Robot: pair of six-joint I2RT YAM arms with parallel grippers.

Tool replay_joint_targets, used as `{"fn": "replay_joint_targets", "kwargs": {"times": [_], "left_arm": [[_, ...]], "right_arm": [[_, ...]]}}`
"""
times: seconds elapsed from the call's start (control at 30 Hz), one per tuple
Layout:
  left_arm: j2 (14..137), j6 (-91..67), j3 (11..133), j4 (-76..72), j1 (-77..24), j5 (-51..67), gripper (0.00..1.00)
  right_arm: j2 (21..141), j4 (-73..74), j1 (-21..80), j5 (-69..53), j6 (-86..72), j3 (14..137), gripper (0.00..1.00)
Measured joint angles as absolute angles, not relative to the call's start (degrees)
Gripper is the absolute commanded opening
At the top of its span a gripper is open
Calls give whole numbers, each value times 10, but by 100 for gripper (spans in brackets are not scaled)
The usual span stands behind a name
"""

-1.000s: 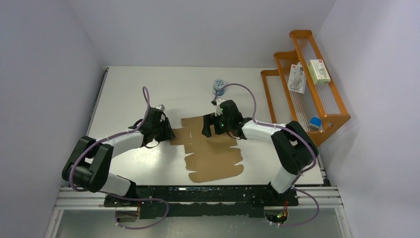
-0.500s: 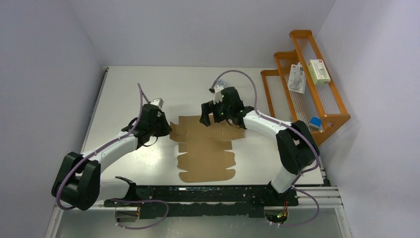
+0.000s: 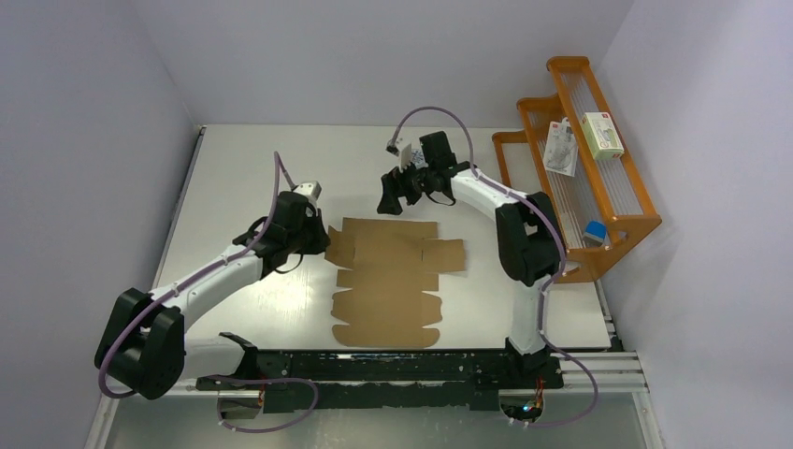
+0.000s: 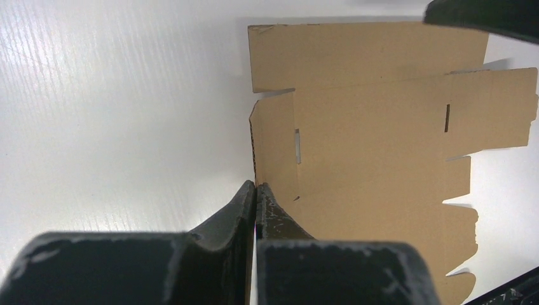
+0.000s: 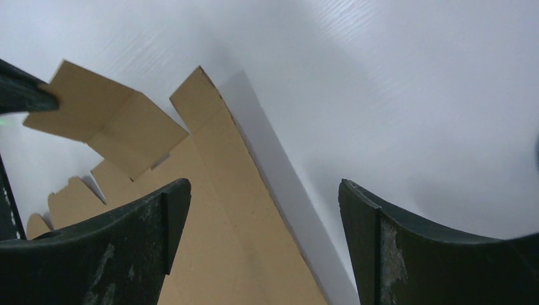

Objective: Fold the paper box

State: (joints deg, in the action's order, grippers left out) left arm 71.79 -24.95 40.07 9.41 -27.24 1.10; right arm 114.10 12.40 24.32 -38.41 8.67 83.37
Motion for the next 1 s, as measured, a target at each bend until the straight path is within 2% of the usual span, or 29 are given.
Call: {"fn": "replay_joint_targets", "kwargs": {"times": [0.17,0.53,0.67,0.83,1.0], "left_arm": [[717,-249,390,77,-273,11,5],[711,-255,331,23,-274,-15,5],[713,-261,319,2,-274,-22,5],[721,-269,309,-18,-274,-37,6],[733,-278,301,-36,-275,-55,6]], "right_arm": [[1195,185,243,-424,135,866,77],[1286,284,243,-493,223,935,60],[1295,322,244,-504,255,951,49],[1297,364,245,-508,284,958,29],[1294,381,251,-500,300,956,22]]}}
